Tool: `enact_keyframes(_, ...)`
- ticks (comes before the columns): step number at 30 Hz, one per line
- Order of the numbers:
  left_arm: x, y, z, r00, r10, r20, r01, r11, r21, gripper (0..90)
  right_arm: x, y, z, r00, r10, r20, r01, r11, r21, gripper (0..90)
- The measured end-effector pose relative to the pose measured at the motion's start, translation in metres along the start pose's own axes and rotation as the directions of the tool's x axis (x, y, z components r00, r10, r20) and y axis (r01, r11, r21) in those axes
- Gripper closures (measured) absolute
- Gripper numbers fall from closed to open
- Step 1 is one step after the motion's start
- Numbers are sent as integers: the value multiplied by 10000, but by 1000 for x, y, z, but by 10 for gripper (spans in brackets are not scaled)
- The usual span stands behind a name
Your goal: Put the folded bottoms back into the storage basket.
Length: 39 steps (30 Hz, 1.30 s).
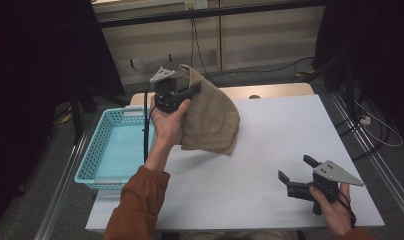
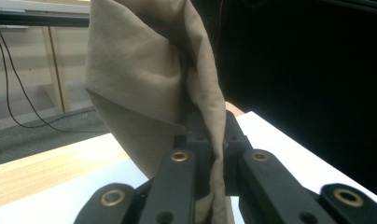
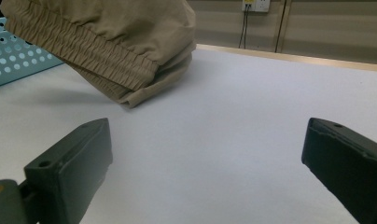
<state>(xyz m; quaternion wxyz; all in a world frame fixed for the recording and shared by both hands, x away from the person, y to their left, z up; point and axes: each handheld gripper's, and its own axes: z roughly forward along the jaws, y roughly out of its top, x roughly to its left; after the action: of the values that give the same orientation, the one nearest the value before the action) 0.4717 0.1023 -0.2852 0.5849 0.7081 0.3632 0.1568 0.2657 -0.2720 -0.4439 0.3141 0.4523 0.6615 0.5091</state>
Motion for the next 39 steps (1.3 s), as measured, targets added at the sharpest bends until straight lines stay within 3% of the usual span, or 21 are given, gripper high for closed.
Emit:
enact_keyframes(20,1,18,-25,9999,135,10,-134,9992,-379,865,0,0,0,10000,-17,-7,17,10000,-37,18)
enact_keyframes(39,-5,36,-50,9988,423,264,-410,9979,-505,866,0,1,0,10000,-43,-16,43,10000,-39,18)
